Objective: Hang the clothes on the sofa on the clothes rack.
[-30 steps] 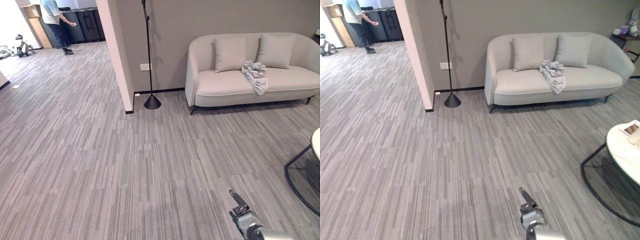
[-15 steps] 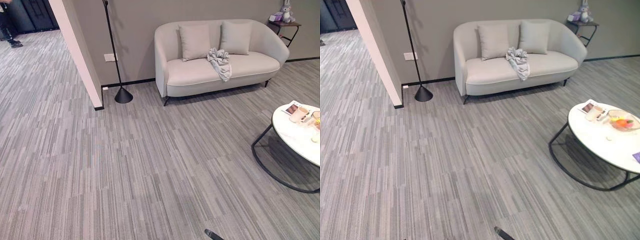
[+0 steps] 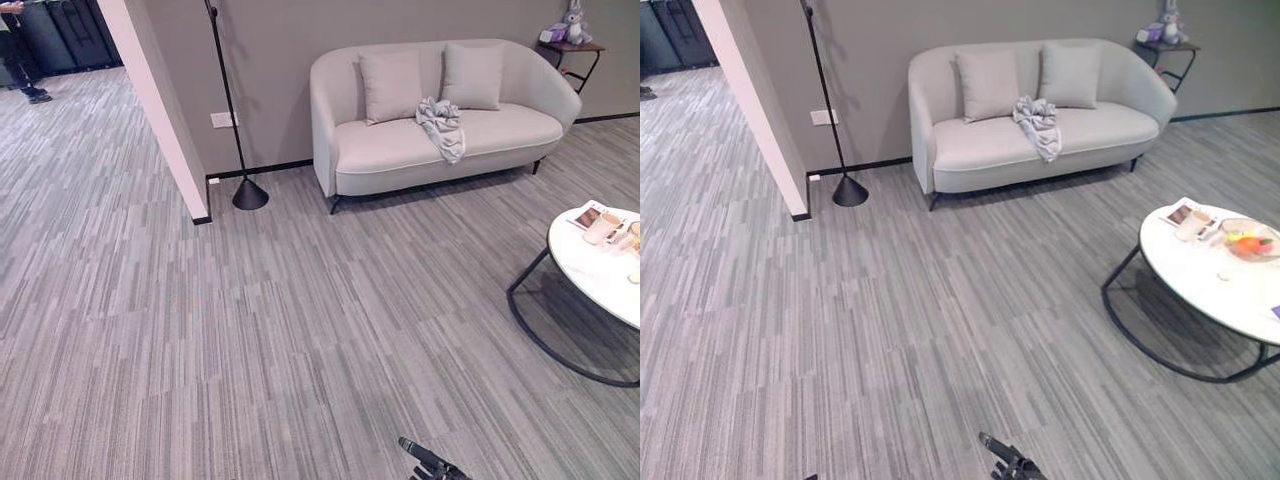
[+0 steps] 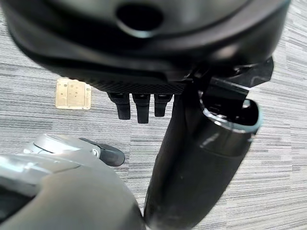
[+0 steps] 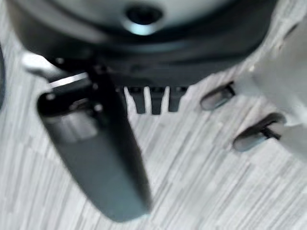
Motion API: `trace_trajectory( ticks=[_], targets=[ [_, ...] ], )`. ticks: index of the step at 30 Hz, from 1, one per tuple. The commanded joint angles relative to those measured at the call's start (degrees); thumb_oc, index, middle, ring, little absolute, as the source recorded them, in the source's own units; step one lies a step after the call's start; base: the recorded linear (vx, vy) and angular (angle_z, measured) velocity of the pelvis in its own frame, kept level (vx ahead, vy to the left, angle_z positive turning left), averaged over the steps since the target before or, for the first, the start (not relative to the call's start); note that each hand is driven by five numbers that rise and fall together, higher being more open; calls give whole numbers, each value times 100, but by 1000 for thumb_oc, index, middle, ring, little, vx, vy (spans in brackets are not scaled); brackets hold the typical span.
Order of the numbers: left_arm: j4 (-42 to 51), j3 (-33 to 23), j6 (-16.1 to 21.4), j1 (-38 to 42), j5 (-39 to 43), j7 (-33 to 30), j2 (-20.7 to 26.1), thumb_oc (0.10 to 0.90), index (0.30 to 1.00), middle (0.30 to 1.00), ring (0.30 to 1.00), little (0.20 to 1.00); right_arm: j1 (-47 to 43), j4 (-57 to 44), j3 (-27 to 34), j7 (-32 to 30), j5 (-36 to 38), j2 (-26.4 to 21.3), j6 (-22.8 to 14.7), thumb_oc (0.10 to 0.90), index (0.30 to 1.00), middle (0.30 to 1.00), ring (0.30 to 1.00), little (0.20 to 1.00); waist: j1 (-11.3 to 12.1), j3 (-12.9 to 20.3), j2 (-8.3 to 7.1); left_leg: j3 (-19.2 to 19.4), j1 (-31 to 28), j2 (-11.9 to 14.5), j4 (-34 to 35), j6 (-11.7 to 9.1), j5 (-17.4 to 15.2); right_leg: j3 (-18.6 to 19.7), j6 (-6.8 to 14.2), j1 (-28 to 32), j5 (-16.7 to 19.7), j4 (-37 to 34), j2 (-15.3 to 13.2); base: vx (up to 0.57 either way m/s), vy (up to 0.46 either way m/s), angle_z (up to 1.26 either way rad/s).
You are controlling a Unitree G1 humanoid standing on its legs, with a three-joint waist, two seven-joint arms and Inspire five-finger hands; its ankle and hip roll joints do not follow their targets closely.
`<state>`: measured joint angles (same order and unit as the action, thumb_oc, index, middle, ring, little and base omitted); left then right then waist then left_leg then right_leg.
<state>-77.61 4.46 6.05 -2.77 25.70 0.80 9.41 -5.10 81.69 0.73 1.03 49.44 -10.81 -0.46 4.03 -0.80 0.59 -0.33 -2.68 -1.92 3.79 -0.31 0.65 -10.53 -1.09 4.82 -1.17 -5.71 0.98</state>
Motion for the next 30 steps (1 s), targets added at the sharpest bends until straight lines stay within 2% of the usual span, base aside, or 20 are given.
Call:
trace_trajectory(
  ticks=[1,6,9,11,12,13,14,16,17,18,19,20,21,23,25,26,28,30],
  targets=[
    [-331,123,159,123,-168,70,-121,800,900,900,900,900,-78,168,61,63,-242,-127,-23,800,900,900,900,900,13,177,-178,-205,21,-91,105,-128,-238,-245,573,-183,-136,71,-428,17,77,-2],
    [-271,216,162,165,-166,74,-126,800,900,900,900,900,-30,115,2,81,-365,-49,-14,800,900,900,900,900,54,117,-170,-313,41,-179,78,-37,-272,-353,570,-127,-121,101,-459,2,87,-1],
    [-191,243,162,257,-76,55,-96,800,900,900,900,900,-99,0,-10,90,-450,-20,-24,800,900,900,900,900,78,-110,-132,-335,40,-185,62,78,-284,-509,614,-547,-312,995,-532,-88,101,6],
    [-183,250,161,309,-87,22,-81,800,900,900,900,900,-166,-90,-70,119,-544,18,-9,800,900,900,900,900,99,-275,-51,-278,-83,-143,95,125,-333,-686,893,-896,-295,1808,-690,-51,132,-6],
    [-193,225,152,346,-129,1,-64,800,900,900,900,900,-200,-116,-85,129,-564,46,19,800,900,900,900,900,77,-377,-6,-242,-205,-136,119,159,-385,-749,1076,-1124,-246,2371,-821,19,158,-14],
    [-231,167,133,359,-141,3,-32,800,900,900,900,900,-177,-140,-70,170,-600,88,32,800,900,900,900,900,51,-511,95,-219,-360,-57,121,177,-461,-908,1301,-1500,-36,3213,-1013,111,94,-12],
    [-268,117,100,340,-142,4,-5,800,900,900,900,900,-115,-147,0,175,-526,128,33,800,900,900,900,900,44,-573,99,-182,-453,-44,121,160,-551,-1175,1249,-1579,-5,3094,-1257,180,-16,-6],
    [-290,84,89,351,-196,25,41,800,900,900,900,900,-73,-163,21,162,-476,151,20,800,900,900,900,900,55,-597,49,-214,-466,-34,121,100,-609,-1294,1075,-1455,45,2333,-1350,200,-165,21],
    [-326,71,118,386,-234,21,61,800,900,900,900,900,-61,-168,16,141,-499,175,6,800,900,900,900,900,82,-632,30,-261,-515,-15,121,42,-680,-1202,1058,-1462,239,1627,-1444,172,-196,37],
    [-299,46,118,398,-238,27,79,800,900,900,900,900,-26,-187,32,153,-486,171,2,800,900,900,900,900,95,-619,15,-286,-495,-10,121,11,-684,-1154,1072,-1428,394,1240,-1492,219,-240,25],
    [-310,25,133,441,-227,8,122,800,900,900,900,900,-9,-187,46,136,-498,159,15,800,900,900,900,900,110,-619,-9,-347,-519,24,121,-41,-747,-1019,1125,-1490,562,843,-1668,248,-210,15],
    [-305,4,140,479,-240,0,149,800,900,900,900,900,38,-168,122,145,-489,146,23,800,900,900,900,900,117,-601,26,-389,-585,117,121,-107,-828,-899,1197,-1557,778,493,-1851,479,-317,17],
    [-300,7,165,535,-256,-6,206,800,900,900,900,900,135,-150,244,159,-507,123,51,800,900,900,900,900,35,-577,38,-466,-797,281,121,-219,-1013,-641,1316,-1719,1071,221,-2251,397,-227,9],
    [-297,23,173,537,-270,4,216,800,900,900,900,900,183,-159,286,184,-494,127,60,800,900,900,900,900,-1,-573,17,-458,-941,348,121,-255,-1115,-548,1369,-1727,1211,232,-2297,354,-188,7],
    [-357,27,187,486,-321,12,241,800,900,900,900,900,214,-139,372,181,-425,168,50,800,900,900,900,900,-22,-478,-156,-485,-1105,376,121,-337,-1265,-643,1451,-1587,1314,155,-2223,442,-262,3],
    [-344,30,187,478,-354,13,259,800,900,900,900,900,203,-141,376,192,-403,160,33,800,900,900,900,900,-60,-432,-174,-515,-1151,494,121,-372,-1300,-706,1468,-1548,1310,217,-2169,473,-323,-11],
    [-331,4,232,442,-278,-82,275,800,900,900,900,900,178,-116,351,152,-332,162,-20,800,900,900,900,900,-156,-296,-142,-555,-1283,924,121,-503,-1224,-592,1363,-1731,1116,626,-1845,427,-327,23],
    [-324,60,261,460,-213,-92,238,800,900,900,900,900,156,-145,240,149,-209,155,-70,800,900,900,900,900,-181,-244,9,-685,-1110,1345,-95,-656,-781,-610,1186,-1785,851,849,-1446,319,-322,19]
  ],
)
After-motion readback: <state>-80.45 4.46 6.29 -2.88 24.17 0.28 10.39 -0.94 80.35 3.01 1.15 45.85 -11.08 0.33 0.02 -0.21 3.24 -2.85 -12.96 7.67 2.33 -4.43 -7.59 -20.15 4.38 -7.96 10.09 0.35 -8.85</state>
